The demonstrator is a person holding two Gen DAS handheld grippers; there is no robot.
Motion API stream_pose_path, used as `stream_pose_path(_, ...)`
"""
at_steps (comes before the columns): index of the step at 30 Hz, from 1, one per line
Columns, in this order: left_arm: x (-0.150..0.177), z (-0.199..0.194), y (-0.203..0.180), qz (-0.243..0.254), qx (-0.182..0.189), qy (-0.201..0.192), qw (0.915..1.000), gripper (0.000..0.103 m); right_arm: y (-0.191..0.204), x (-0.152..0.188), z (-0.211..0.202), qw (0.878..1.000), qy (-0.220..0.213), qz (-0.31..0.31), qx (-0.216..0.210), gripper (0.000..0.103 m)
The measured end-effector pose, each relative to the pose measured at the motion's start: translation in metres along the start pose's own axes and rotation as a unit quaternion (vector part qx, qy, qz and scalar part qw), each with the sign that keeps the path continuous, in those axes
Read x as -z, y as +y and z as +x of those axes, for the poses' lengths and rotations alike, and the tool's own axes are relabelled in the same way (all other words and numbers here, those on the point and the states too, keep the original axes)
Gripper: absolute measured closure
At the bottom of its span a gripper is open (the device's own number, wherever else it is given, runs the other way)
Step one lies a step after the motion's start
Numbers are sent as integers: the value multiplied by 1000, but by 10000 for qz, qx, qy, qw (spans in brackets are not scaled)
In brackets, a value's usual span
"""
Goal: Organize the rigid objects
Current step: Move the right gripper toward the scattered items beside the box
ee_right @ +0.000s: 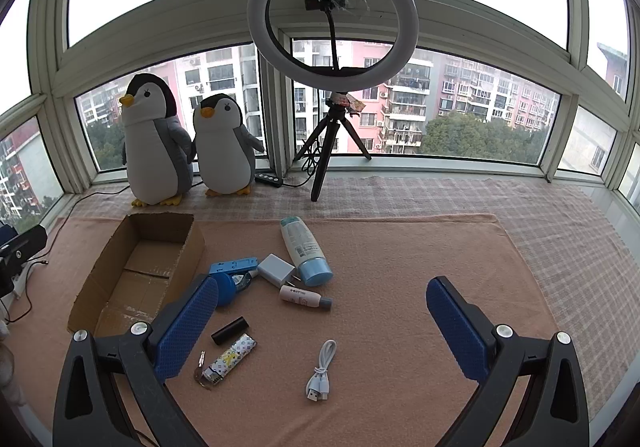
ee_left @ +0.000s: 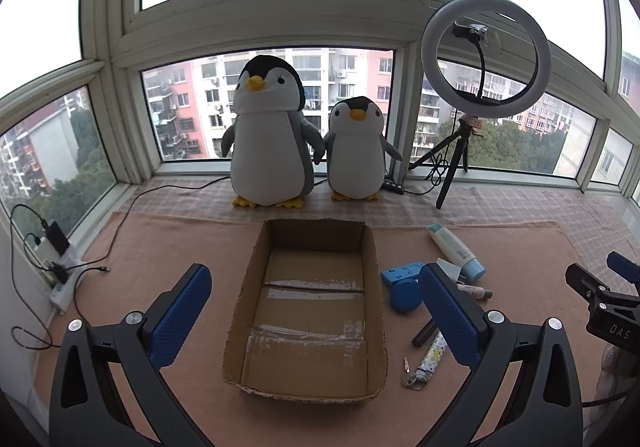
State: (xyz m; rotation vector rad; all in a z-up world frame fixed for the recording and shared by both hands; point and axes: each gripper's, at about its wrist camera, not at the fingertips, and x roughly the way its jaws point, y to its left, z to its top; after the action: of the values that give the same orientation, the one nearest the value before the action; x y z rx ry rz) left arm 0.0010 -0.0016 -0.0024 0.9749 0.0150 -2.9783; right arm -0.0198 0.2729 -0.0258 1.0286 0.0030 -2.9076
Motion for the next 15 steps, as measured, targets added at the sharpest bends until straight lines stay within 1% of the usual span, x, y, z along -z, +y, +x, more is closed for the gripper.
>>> stream_pose_path(15, -1, -2, 0, 15, -20, -67, 10000, 0, 1, -2, 1, 10000, 4, -8, 14, 0)
